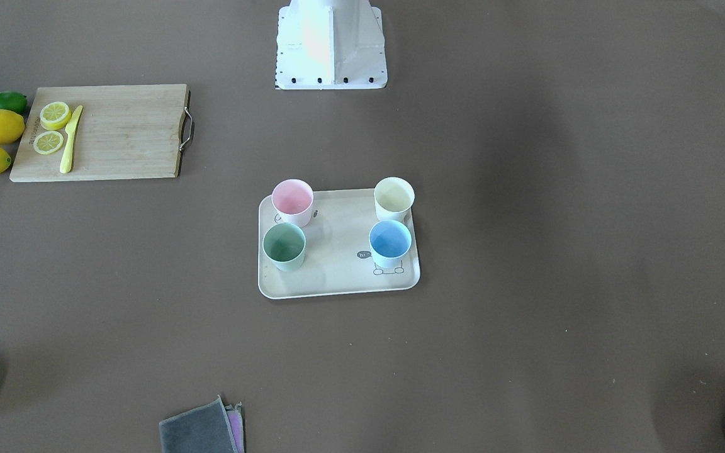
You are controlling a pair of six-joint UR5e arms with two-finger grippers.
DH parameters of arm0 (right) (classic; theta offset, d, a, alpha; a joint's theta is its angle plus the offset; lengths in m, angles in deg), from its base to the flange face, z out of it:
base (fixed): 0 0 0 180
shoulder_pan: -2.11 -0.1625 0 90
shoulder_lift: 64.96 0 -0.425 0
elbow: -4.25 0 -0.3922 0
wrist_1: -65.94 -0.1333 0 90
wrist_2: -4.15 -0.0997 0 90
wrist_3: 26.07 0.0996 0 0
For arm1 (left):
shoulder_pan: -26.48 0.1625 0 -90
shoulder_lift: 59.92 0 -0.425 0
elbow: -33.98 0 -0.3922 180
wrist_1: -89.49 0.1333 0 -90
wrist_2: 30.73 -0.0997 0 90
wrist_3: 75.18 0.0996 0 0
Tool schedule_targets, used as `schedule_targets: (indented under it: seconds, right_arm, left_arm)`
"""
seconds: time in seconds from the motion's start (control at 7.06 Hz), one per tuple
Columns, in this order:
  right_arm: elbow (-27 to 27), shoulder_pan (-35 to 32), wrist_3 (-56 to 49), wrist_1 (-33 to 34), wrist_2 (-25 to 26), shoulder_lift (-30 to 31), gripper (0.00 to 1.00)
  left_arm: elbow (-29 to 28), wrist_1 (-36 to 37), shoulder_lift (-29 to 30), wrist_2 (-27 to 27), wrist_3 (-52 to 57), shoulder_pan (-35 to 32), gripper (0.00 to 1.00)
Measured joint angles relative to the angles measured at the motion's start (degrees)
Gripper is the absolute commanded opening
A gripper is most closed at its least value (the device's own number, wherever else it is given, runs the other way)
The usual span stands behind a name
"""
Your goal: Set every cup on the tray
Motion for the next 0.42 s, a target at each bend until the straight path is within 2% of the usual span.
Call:
schedule_targets:
  seconds: [0.42]
  right_arm:
    - [-0.2,0.0,0.0,0.0,0.0,-0.1,1.0]
  left_arm:
    - [-2.4,0.0,-0.1,0.0,0.1,-0.7,0.98]
